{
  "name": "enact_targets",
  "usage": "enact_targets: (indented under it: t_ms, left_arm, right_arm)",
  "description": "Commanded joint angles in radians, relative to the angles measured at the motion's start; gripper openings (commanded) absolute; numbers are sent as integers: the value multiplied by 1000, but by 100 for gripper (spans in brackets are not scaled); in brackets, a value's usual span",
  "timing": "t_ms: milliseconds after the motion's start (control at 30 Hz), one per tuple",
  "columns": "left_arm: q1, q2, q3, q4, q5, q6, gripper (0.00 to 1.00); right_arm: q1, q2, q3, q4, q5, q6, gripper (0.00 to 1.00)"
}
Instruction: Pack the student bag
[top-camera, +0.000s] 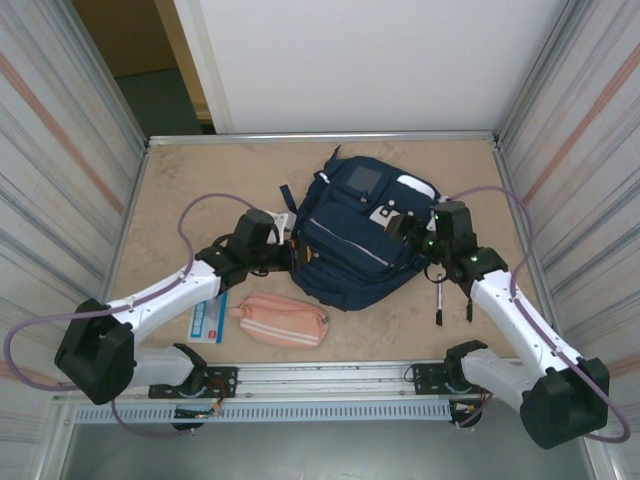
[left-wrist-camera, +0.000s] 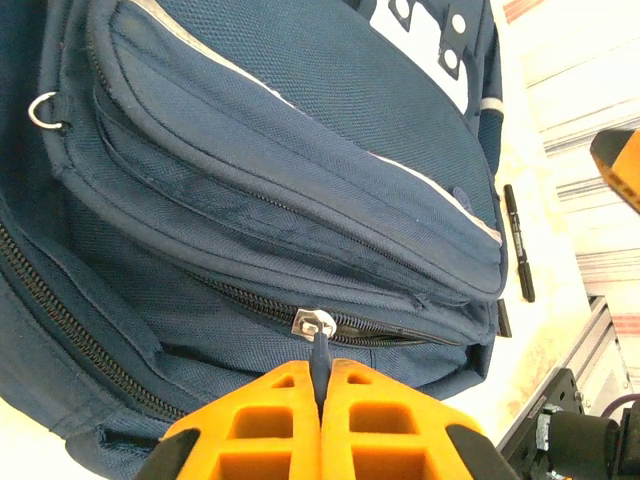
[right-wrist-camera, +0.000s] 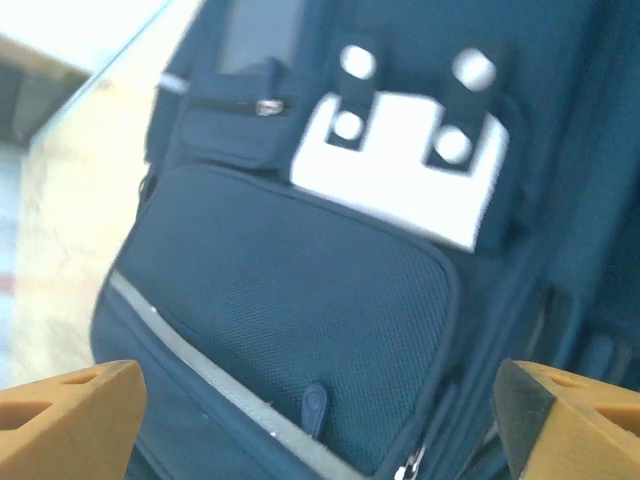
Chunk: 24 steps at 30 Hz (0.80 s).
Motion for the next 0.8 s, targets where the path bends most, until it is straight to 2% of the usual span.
enact_targets:
  t_ms: [0, 100, 200, 267, 333, 433, 567, 633, 767]
  left_arm:
    - [-29, 2, 36, 85, 41, -5, 0]
    - [-40, -3, 40, 92, 46, 9, 0]
    - [-44, -5, 43, 85, 37, 12, 0]
    - [-44, -2, 45, 81, 43, 13, 0]
    - [-45, 2, 40, 81, 46, 18, 0]
    - [-45, 5, 27, 85, 36, 4, 0]
    - [-69, 8, 14, 112, 32, 3, 0]
    - [-96, -2, 7, 126, 0, 9, 0]
    - [-135, -12, -21, 176, -31, -2, 0]
  right_arm:
    - [-1, 3, -32, -122, -92, 377, 90]
    - [22, 57, -20, -157, -61, 372, 85]
    - [30, 117, -6, -86, -87, 257, 68]
    - [41, 163, 23, -81, -15, 165, 60]
    - [37, 217, 51, -69, 8, 93, 57]
    - [25, 300, 91, -40, -61, 26, 58]
    - [25, 353, 74, 100, -91, -31, 17]
    - [21, 386, 111, 126, -111, -80, 10]
    - [18, 490, 219, 114, -153, -182, 12]
